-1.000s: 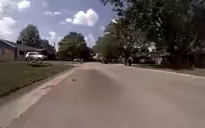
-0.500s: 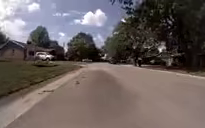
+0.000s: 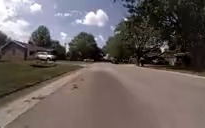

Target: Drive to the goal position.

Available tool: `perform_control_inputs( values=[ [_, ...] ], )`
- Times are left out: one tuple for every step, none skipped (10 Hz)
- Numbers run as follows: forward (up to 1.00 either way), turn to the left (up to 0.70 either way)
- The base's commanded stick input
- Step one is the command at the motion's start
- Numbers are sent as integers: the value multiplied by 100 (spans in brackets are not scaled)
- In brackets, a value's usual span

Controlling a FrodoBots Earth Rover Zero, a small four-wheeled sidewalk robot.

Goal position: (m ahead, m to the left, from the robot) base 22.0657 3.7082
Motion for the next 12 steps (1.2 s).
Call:
perform_control_inputs(
  values=[
    [100, 14],
    [100, 3],
    [100, 3],
    [100, 3],
    [100, 3],
    [100, 3],
    [100, 3],
    [100, 3],
    [100, 3],
    [100, 3],
    [100, 2],
    [100, 3]
  ],
)
